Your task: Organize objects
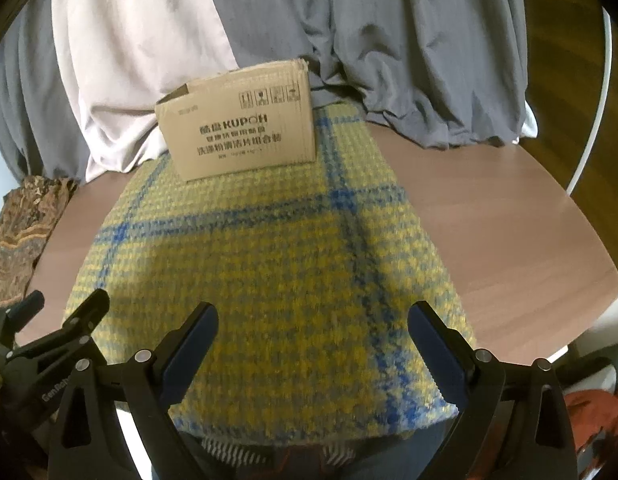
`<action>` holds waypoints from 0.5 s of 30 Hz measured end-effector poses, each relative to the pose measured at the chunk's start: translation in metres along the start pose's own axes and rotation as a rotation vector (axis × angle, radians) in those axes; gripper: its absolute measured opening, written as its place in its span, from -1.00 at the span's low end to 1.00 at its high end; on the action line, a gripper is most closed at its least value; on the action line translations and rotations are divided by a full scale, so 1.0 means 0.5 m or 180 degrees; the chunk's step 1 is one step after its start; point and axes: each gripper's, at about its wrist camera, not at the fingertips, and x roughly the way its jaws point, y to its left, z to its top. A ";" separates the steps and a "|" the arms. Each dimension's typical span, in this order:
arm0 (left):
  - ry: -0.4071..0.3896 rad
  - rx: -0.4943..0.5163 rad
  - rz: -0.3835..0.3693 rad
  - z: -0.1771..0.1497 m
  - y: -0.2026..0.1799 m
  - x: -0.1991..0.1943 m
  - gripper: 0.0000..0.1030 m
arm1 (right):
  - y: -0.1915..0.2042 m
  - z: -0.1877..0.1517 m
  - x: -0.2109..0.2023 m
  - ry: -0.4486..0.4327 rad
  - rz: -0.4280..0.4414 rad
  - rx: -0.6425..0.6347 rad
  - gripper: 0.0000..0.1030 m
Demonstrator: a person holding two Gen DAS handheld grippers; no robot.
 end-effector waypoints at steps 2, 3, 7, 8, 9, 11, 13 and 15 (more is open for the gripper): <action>0.0031 0.0007 0.0003 -0.007 0.001 0.003 0.99 | -0.002 -0.008 0.007 0.0052 -0.0004 0.0019 0.86; 0.0050 0.0012 -0.0005 -0.011 0.001 0.006 0.99 | -0.003 -0.011 0.009 0.0068 -0.0002 0.0029 0.86; 0.0124 0.0023 0.0019 -0.023 0.001 0.015 0.99 | -0.003 -0.019 0.014 0.0096 -0.0008 0.0022 0.86; 0.0147 0.0011 0.0023 -0.025 0.002 0.018 0.99 | -0.003 -0.019 0.015 0.0099 -0.0012 0.0021 0.86; 0.0160 0.0000 0.0016 -0.026 0.004 0.020 0.99 | -0.002 -0.019 0.015 0.0099 -0.0013 0.0019 0.86; 0.0175 -0.0010 0.0002 -0.026 0.007 0.021 0.99 | -0.002 -0.019 0.015 0.0096 -0.0012 0.0021 0.86; 0.0174 0.0000 -0.0008 -0.025 0.007 0.020 0.99 | -0.002 -0.018 0.013 0.0081 -0.0014 0.0023 0.86; 0.0179 0.0012 -0.0028 -0.022 0.005 0.020 0.99 | -0.002 -0.016 0.011 0.0066 -0.0010 0.0029 0.86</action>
